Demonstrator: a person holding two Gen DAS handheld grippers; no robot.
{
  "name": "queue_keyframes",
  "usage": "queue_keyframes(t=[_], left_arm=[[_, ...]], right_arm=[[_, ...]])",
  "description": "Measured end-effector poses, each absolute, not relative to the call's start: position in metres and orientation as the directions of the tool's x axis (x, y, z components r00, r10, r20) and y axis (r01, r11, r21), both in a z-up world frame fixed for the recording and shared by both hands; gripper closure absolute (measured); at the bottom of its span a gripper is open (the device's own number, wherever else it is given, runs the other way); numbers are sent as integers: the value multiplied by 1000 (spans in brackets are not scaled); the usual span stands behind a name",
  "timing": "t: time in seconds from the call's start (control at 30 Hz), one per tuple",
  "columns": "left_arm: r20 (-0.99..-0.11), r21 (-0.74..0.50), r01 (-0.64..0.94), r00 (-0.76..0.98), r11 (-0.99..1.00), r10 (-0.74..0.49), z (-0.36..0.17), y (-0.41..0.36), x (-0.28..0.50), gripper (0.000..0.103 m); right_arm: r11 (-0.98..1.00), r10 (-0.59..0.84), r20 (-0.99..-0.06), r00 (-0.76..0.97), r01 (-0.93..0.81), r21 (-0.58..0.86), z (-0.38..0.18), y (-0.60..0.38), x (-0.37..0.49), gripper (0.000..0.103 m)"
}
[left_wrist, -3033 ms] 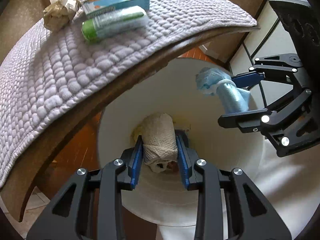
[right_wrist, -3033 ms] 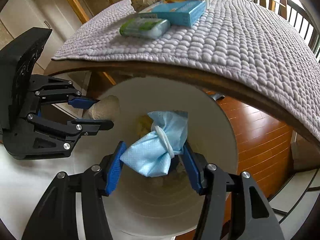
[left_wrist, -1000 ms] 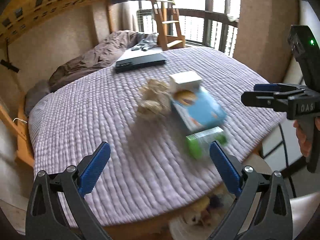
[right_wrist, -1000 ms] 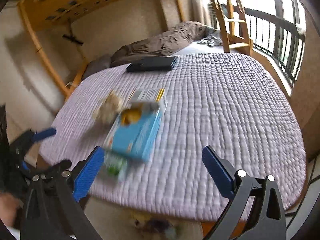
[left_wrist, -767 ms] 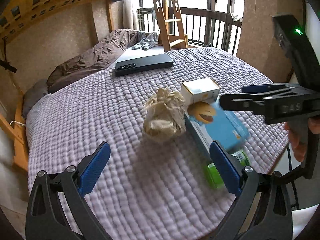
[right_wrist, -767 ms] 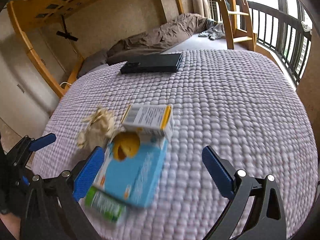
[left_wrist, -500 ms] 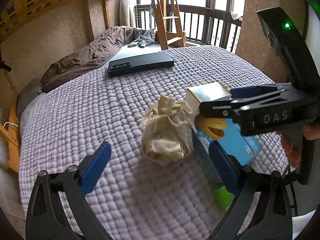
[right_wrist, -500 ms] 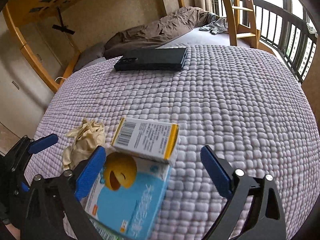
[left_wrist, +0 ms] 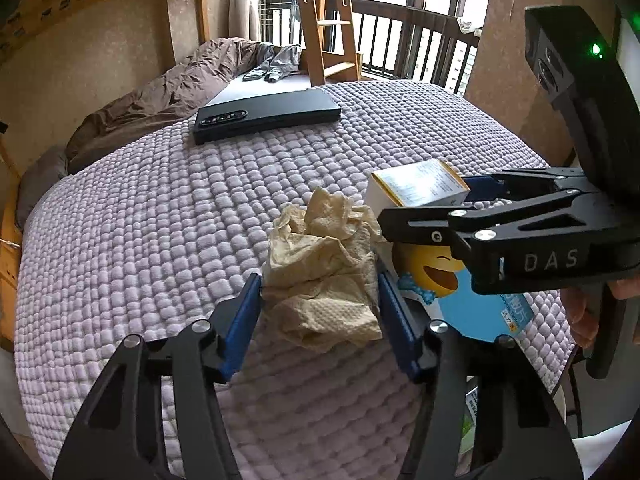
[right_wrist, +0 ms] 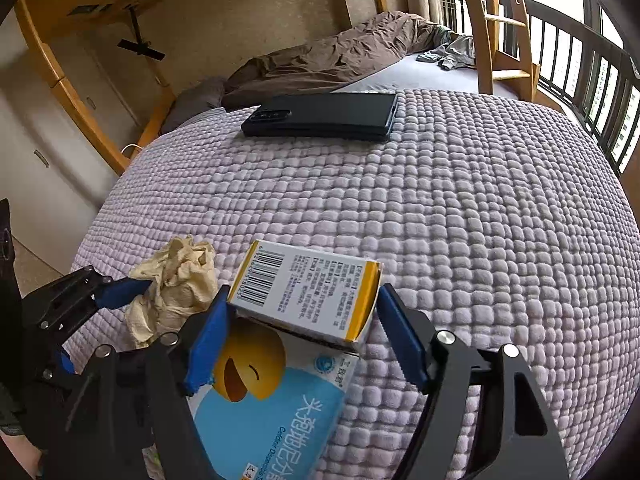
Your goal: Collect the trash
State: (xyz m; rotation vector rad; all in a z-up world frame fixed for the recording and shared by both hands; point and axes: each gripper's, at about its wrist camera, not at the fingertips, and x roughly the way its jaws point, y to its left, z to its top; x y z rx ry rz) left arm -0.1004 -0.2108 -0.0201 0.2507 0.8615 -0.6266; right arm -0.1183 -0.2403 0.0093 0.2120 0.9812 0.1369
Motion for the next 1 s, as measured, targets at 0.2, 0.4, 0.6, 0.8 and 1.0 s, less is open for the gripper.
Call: queue_keyframes(t=[0.2,0.4,0.6,0.8,1.0], left_arm=[[-773,-50,601,483,797,-412,-19,-211,-98,48],[-772,-57,591,484,805,-411,-13,-208,-100,49],[-765,-76,572,492,817,-415,-5,-200,-105,49],[-753,-87,557,507,826,-420,6,-191,-113,49],[-736,-99,555,517,826,-437,18,-181,-135,49]], right_arm=[[972,207,-800,563,-28,232,16,-242,-118,32],[969,214,-781,587,-26,245,29,-251,-124,32],[966,216,-763,609,-18,259,38,-262,-135,32],[965,214,-750,626,-15,263,48,-268,-150,32],[966,212,-740,638,-23,257,58,-272,-177,32]])
